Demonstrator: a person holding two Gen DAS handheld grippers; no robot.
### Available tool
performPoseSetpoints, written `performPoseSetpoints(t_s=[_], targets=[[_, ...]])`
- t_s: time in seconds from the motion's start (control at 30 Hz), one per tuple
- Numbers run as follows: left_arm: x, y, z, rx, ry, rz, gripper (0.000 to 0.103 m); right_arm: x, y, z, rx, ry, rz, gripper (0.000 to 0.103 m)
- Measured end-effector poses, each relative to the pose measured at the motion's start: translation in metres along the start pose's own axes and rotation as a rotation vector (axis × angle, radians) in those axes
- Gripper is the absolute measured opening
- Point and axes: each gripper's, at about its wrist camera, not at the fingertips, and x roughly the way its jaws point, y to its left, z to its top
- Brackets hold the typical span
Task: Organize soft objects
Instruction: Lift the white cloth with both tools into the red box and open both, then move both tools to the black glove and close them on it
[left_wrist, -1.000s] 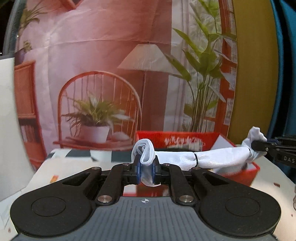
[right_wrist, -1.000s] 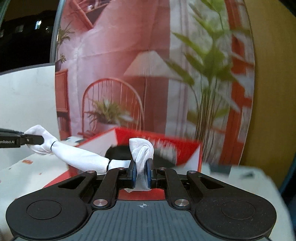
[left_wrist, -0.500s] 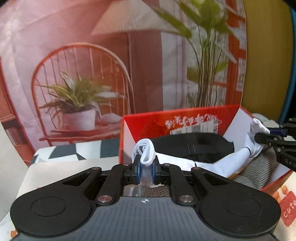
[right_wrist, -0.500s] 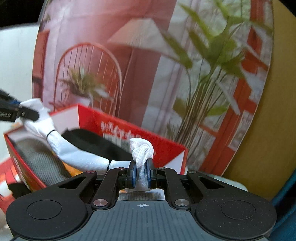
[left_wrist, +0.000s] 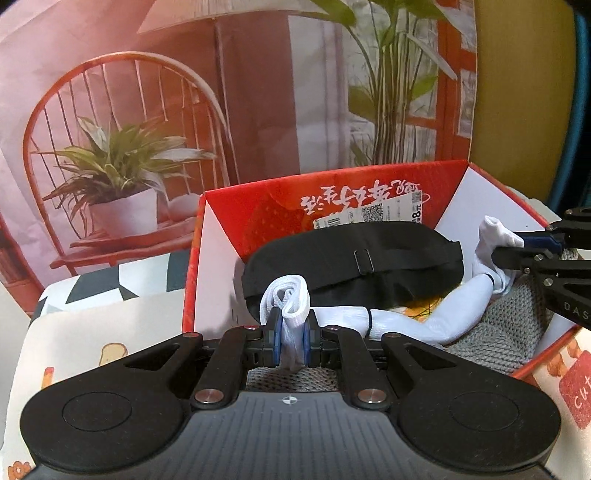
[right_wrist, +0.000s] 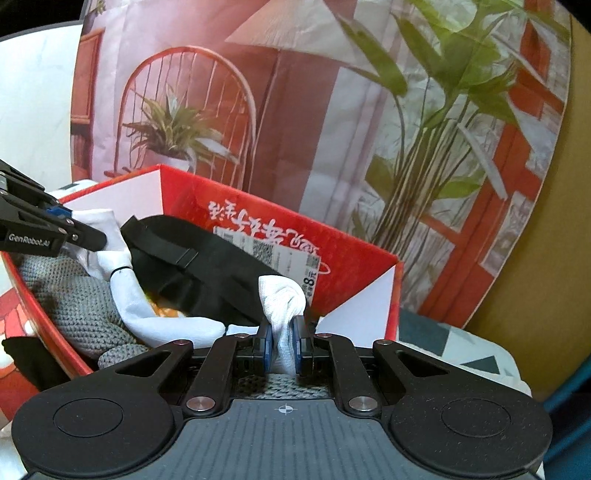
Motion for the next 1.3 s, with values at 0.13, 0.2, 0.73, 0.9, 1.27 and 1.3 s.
performPoseSetpoints(t_s=[0.13,0.2,0.73,0.9,1.27,1.3], targets=[[-0.007,0.004,0.002,-0.023,-0.012,-0.027,0.023,-0.002,0.000,-0.001,0.013,0.003,-0.012,0.016],[-0.014,0.005,0.003,-0.028,-0.036,-0.040,0.052,-0.006,-0.001,0.000,0.033,-0.011,-0.012,0.024],[-0.098,0.013,-0.033,-0.107,-0.248,-0.084,0.088,-0.082,0.004,-0.021,0.222,-0.229,-0.014,0.081],[-0.116,0.015,-0.059,-0.100,-0.253,-0.096,0.100,-0.107,0.010,-0.038,0.277,-0.301,0.017,0.103],[-0.116,0.024,-0.103,-0.150,-0.202,-0.106,0.103,-0.125,0.030,-0.073,0.297,-0.284,-0.048,0.103],[-0.113,0.025,-0.107,-0.154,-0.191,-0.103,0.103,-0.124,0.032,-0.076,0.296,-0.276,-0.048,0.103]])
